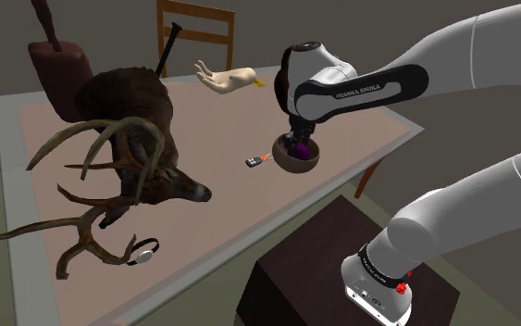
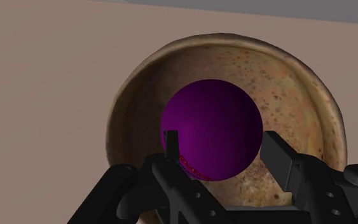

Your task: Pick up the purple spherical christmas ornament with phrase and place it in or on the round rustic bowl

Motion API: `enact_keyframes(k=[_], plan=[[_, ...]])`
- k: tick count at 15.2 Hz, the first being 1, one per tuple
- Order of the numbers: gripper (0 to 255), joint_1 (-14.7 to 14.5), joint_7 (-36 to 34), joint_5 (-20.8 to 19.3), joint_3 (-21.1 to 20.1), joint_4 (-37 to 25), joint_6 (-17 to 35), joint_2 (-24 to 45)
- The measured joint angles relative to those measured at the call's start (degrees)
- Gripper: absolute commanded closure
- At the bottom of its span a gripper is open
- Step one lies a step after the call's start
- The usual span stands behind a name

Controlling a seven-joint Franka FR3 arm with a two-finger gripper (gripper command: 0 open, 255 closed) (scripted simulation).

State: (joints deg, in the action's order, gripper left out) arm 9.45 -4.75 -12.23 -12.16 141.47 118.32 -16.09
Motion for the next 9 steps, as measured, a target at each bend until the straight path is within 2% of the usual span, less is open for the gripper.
enact_keyframes(k=[4,9], plan=[[255,0.0,0.0,0.0,0.0,0.1,0.0,-0.1],[255,-0.3,1.0,0.8,0.1,-1.5,-3.3,-1.6]])
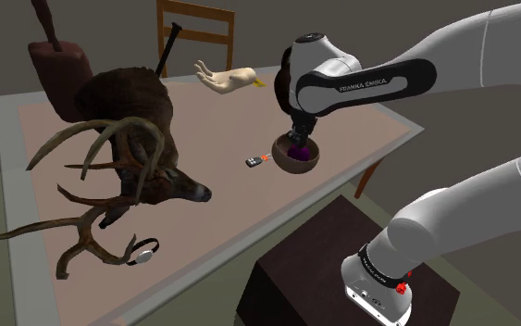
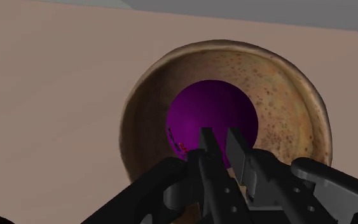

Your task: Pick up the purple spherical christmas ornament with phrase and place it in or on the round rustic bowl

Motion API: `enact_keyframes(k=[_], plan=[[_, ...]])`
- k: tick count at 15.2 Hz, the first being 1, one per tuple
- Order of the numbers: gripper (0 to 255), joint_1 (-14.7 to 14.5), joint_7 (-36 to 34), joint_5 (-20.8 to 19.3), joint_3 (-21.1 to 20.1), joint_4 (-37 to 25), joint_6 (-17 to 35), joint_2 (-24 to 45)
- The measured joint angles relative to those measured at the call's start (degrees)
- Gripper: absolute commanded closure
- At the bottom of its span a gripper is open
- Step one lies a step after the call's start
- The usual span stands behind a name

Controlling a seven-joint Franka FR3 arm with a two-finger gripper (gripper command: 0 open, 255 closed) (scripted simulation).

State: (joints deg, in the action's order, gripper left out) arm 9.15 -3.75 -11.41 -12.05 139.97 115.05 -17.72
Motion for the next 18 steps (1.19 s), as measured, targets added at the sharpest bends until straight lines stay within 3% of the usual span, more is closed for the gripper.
enact_keyframes(k=[3,4,10,18], plan=[[255,-0.1,0.6,0.3,0.1,-1.3,-2.2,-0.8],[0,-0.1,0.6,0.3,0.1,-1.3,-2.2,-0.8],[0,-0.5,8.4,0.4,1.2,-4.8,-0.3,5.8],[0,-0.1,8.4,-0.7,1.6,-2.1,4.6,8.2]])
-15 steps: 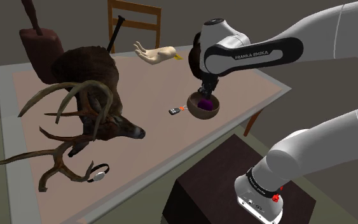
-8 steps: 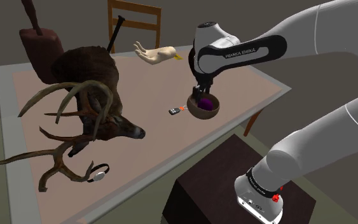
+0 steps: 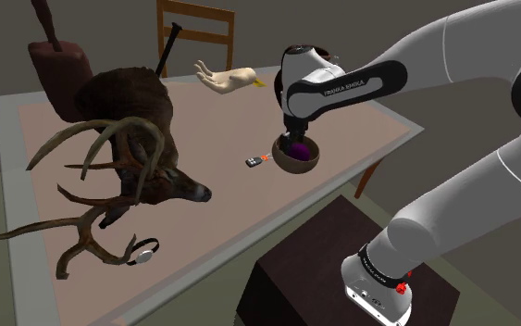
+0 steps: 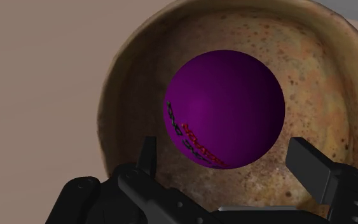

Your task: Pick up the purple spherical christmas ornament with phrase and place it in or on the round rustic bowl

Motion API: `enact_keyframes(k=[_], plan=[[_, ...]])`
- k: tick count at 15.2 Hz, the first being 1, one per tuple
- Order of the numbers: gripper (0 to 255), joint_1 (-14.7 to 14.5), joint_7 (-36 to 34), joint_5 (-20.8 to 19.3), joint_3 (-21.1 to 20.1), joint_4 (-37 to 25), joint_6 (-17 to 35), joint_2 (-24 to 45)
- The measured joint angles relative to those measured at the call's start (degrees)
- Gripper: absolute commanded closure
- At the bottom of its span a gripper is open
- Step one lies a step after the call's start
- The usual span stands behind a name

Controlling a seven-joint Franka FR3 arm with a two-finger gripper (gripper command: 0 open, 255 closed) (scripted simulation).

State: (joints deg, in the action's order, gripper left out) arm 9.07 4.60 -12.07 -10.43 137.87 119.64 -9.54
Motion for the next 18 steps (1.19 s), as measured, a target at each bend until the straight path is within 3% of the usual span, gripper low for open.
enact_keyframes(k=[4,5,18], plan=[[0,0.0,0.0,0.0,0.0,0.2,0.2,0.0],[255,0.0,0.0,0.0,0.0,0.2,0.2,0.0],[255,0.0,0.5,0.3,0.1,-0.5,-1.4,-1.0]])
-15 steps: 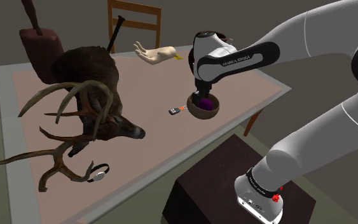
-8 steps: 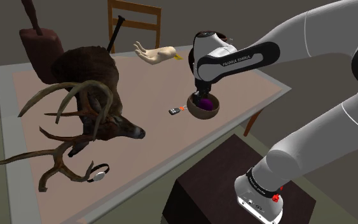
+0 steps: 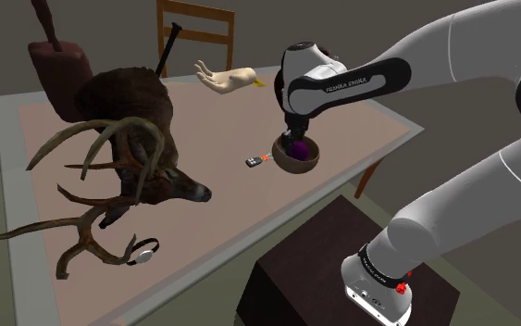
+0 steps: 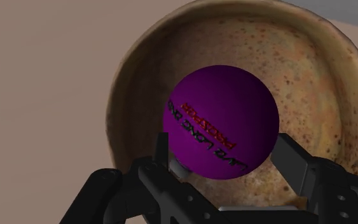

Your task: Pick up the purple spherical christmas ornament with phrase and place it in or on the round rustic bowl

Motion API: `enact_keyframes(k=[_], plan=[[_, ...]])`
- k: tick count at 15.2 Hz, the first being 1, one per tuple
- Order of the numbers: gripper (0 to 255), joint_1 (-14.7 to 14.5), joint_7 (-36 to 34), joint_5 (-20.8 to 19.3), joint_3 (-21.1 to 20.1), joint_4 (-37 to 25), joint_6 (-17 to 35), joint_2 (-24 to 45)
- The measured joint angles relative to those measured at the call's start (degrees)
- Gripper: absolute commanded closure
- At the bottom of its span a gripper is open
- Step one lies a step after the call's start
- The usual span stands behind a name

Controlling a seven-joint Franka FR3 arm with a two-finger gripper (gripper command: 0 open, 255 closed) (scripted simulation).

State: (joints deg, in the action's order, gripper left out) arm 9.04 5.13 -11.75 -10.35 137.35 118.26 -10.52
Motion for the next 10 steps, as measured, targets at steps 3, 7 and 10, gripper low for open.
enact_keyframes(k=[3,7,10], plan=[[255,-0.1,0.7,0.4,0.1,-1.5,-2.3,-0.9],[255,-0.2,1.4,1.0,0.1,-3.0,-5.3,-2.4],[255,-0.3,2.0,1.3,0.2,-4.3,-7.5,-3.4]])
